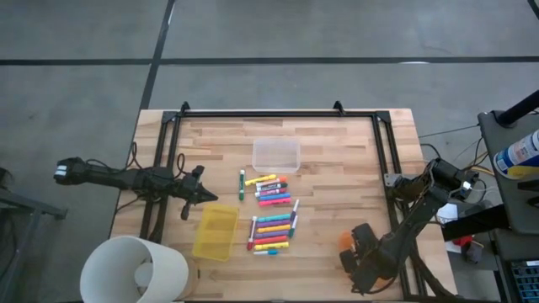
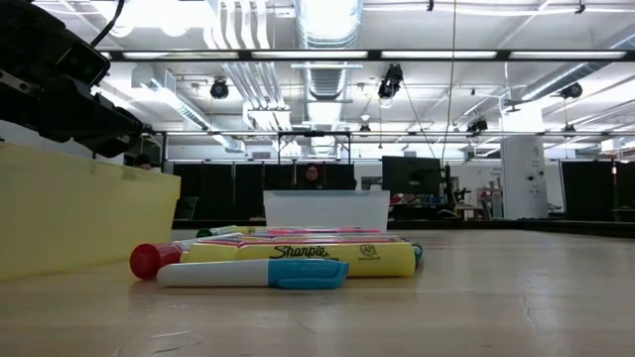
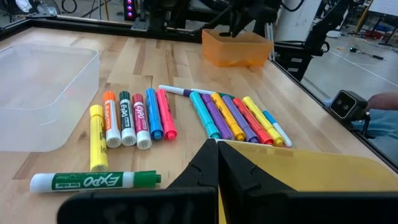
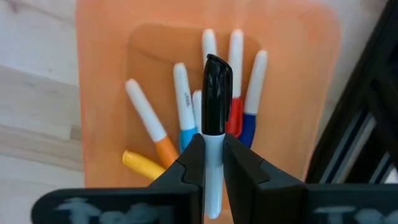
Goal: Pick & Place Markers
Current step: Put the small black highlighter pen into the orange bin, then put the small purple highlighter pen into the orange bin
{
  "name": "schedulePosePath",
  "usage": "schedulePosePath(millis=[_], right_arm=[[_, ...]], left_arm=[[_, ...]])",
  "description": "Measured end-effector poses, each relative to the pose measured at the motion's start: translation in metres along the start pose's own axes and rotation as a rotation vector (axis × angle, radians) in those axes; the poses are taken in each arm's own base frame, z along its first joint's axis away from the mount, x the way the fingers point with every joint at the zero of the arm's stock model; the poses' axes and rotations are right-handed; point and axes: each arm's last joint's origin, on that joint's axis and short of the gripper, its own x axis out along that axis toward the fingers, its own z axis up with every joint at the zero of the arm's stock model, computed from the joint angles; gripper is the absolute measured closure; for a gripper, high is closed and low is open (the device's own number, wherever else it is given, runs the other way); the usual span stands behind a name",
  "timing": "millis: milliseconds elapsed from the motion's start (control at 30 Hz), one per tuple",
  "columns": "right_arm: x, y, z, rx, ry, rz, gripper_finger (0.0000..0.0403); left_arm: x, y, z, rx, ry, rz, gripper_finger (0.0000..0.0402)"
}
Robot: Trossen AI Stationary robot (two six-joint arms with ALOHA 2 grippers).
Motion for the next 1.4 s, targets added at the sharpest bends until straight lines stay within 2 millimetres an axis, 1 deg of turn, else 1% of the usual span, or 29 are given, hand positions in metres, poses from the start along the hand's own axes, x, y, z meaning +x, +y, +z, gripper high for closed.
schedulePosePath(millis=[133, 367, 467, 700, 867, 967, 1100, 1400], right_arm=[[0.006, -0.001, 0.0, -0.001, 0.001, -0.005, 0.0374], [0.008, -0.001, 0.001, -0.005, -0.006, -0.014, 0.0368], [0.01, -0.002, 0.001, -0.006, -0.009, -0.019, 0.0342], [0.011, -0.004, 0.003, -0.004, -0.019, -0.037, 0.0257], [0.005, -0.006, 0.004, 0.001, -0.035, -0.061, 0.0225], [0.001, -0.007, 0.004, 0.001, -0.043, -0.074, 0.0217], [-0.004, -0.007, 0.004, -0.005, -0.047, -0.079, 0.0216], [-0.007, -0.005, 0.005, -0.011, -0.089, -0.04, 0.0215]], left_arm=[[0.0, 0.0, 0.0, 0.0, 0.0, 0.0, 0.0401], [0.0, 0.0, 0.0, 0.0, 0.0, 0.0, 0.0401], [0.0, 0.0, 0.0, 0.0, 0.001, 0.0, 0.0401], [0.0, 0.0, 0.0, 0.0, 0.0, 0.0, 0.0401], [0.0, 0.0, 0.0, 0.0, 0.0, 0.0, 0.0401], [0.0, 0.0, 0.0, 0.0, 0.0, 0.0, 0.0401], [0.0, 0.0, 0.0, 0.0, 0.0, 0.0, 0.0401], [0.0, 0.0, 0.0, 0.0, 0.0, 0.0, 0.0401]])
